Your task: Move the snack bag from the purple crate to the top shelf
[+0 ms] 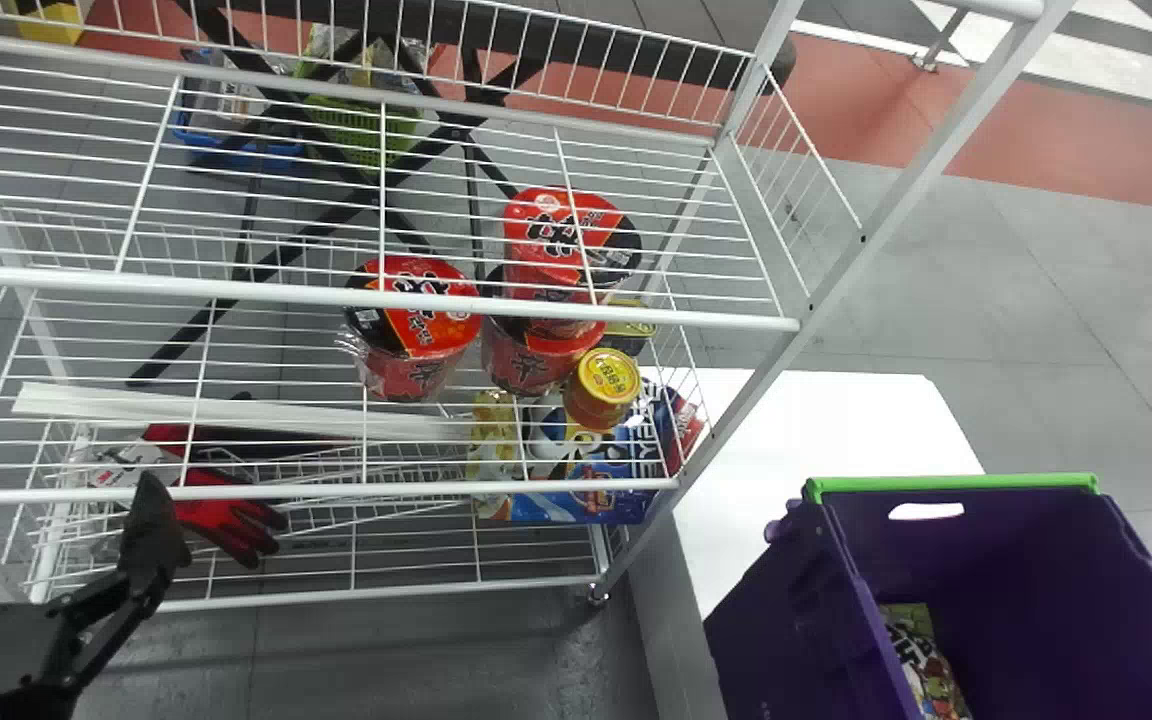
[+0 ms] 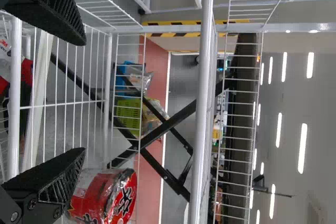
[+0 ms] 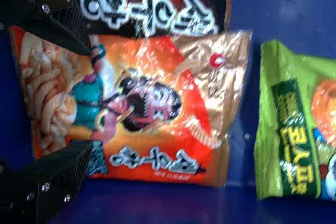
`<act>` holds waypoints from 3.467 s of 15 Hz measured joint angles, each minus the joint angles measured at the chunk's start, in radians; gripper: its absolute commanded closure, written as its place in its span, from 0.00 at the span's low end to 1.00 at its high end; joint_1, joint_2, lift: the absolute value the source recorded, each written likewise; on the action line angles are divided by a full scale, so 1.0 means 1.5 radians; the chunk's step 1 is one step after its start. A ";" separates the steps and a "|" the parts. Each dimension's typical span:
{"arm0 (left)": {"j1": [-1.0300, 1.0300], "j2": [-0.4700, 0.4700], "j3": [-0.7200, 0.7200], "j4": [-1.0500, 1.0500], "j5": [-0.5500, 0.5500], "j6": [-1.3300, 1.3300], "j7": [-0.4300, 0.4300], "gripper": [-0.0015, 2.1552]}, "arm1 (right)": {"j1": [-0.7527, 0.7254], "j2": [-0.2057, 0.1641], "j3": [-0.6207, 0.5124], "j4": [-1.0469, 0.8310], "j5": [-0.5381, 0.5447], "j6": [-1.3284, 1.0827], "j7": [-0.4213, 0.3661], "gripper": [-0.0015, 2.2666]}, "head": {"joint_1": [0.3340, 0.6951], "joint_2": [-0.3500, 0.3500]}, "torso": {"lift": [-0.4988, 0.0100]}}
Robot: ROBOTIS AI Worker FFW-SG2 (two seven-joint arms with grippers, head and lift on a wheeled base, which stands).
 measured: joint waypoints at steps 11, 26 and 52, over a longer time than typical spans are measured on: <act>-0.009 0.002 0.010 0.019 0.011 0.005 -0.011 0.04 | -0.045 -0.001 0.032 0.070 0.017 -0.043 -0.041 0.12 | 1.00 0.00 | 0.09; -0.015 -0.001 0.000 0.029 0.023 0.015 -0.012 0.04 | -0.039 0.006 0.026 0.002 0.017 0.035 -0.004 0.76 | 1.00 0.00 | 0.12; 0.049 -0.004 -0.013 -0.043 -0.040 0.009 0.011 0.04 | 0.003 0.070 -0.028 -0.191 -0.078 0.023 0.049 0.76 | 1.00 0.00 | 0.32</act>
